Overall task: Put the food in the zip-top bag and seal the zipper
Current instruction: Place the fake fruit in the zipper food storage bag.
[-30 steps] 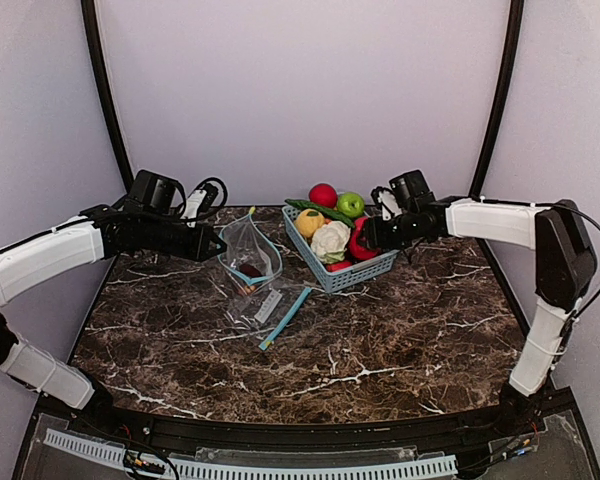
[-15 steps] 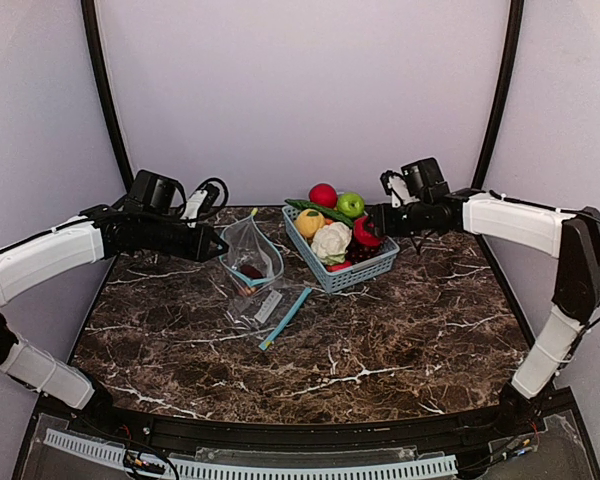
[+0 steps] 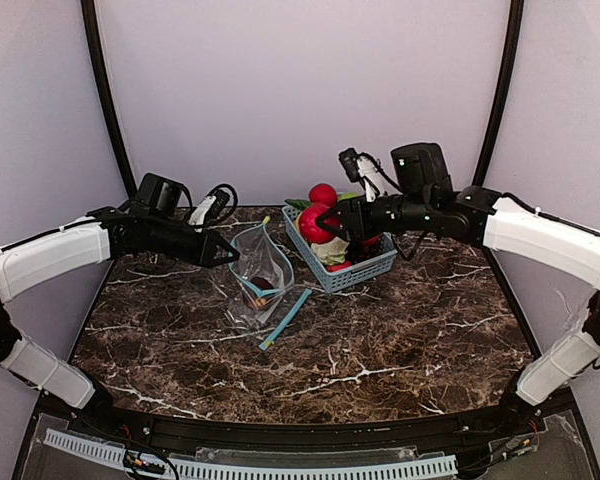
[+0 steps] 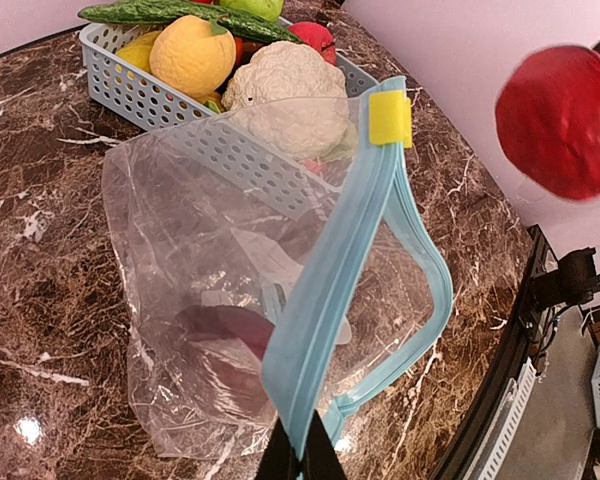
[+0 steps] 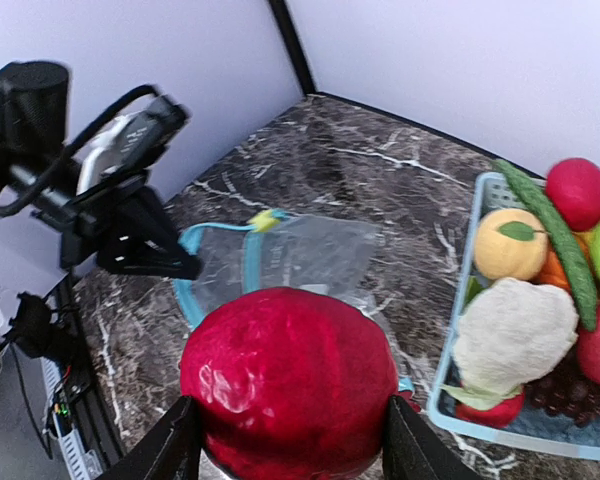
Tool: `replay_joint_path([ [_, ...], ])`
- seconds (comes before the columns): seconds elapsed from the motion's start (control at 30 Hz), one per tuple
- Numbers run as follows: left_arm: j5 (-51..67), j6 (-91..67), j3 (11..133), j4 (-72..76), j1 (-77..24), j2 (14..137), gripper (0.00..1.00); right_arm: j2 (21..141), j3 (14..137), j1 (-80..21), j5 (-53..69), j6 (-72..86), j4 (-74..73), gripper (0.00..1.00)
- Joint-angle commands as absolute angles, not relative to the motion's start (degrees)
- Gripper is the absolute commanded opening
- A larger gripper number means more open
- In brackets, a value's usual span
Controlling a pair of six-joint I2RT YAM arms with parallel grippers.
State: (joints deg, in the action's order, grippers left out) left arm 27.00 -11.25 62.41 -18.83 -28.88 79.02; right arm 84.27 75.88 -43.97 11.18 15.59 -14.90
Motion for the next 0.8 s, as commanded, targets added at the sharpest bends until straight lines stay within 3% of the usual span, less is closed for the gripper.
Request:
replay_joint_path([
  [0.0,27.96,-11.53,61.53,-18.35,-29.22,79.38,0.01,85.43,76.82,-49.78,15.41,13.1,-9.82,0.57],
  [0.4,28.94,-11.9,61.71,-18.42,-29.79,81.19,0.01,96.67,80.82,-54.58,21.64,13.95,-4.14,0.57],
  [0.77,30.06,-11.87,61.97,-18.59,-30.1,81.86,0.01,106.51,90.05,-54.67,6.88,18.44,-12.75,0.57],
])
